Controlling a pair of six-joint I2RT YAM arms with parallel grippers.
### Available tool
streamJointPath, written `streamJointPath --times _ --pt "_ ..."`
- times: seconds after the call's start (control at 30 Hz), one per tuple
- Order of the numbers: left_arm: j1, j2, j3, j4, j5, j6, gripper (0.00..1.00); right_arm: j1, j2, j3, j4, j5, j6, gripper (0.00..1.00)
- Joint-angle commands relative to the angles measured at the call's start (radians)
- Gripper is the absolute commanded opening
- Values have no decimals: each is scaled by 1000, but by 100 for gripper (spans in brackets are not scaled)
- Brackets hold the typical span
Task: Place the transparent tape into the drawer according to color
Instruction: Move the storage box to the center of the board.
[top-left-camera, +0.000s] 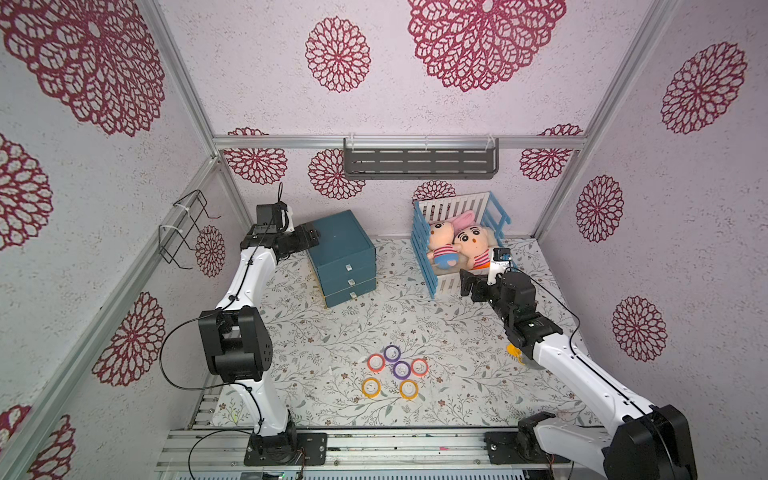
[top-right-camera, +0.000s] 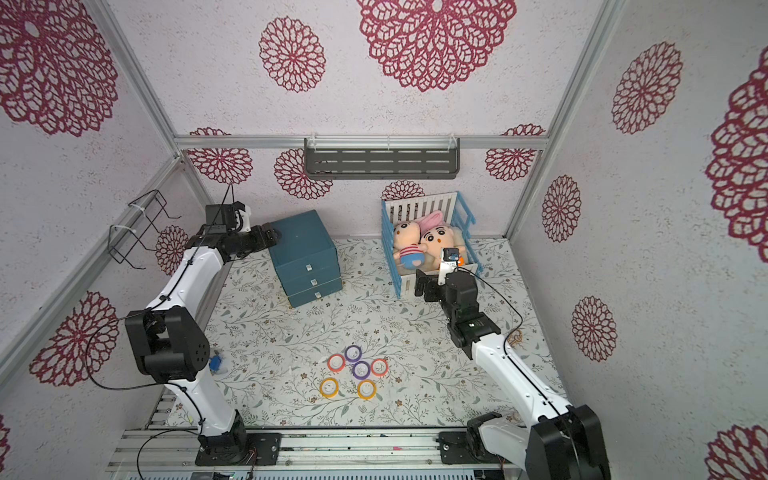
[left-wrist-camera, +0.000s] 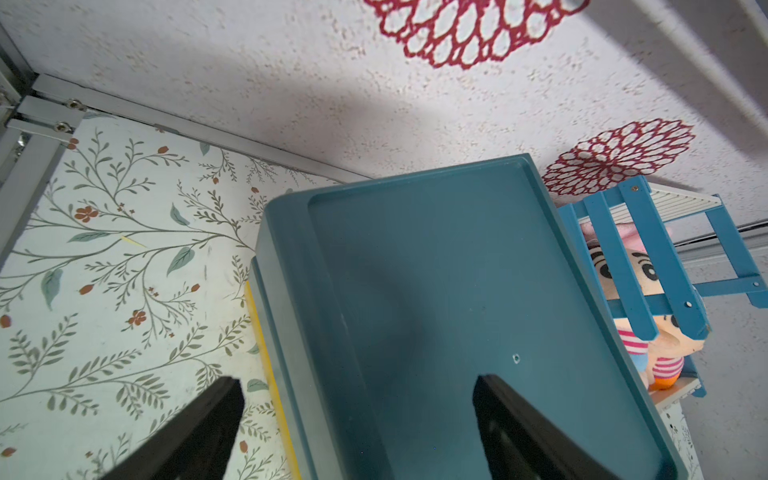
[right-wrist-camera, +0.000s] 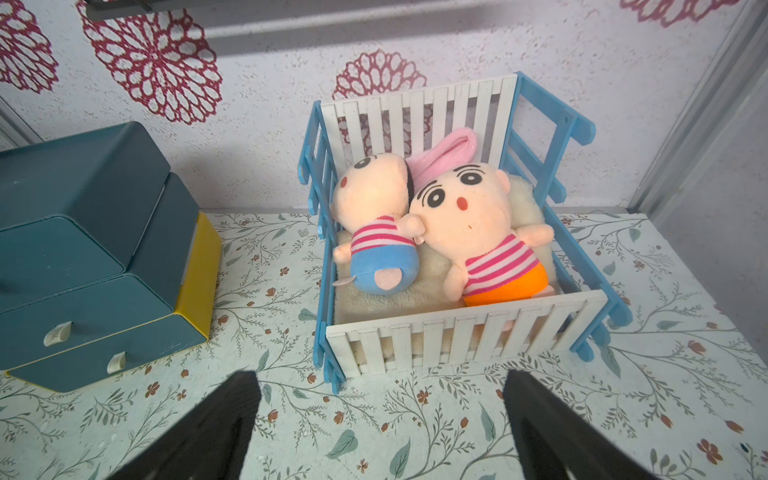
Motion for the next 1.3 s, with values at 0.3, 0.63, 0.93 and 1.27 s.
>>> streamJointPath --times 0.3,0.63,0.93,1.27 --pt "-100 40 35 -39 54 62 92 4 -35 23 17 -37 22 99" --pt "-175 68 48 -44 82 61 89 4 -9 26 28 -109 45 99" --pt "-242 117 92 -55 71 68 88 6 25 31 53 -186 71 99" --pt "-277 90 47 -49 66 47 88 98 86 59 97 -232 130 99"
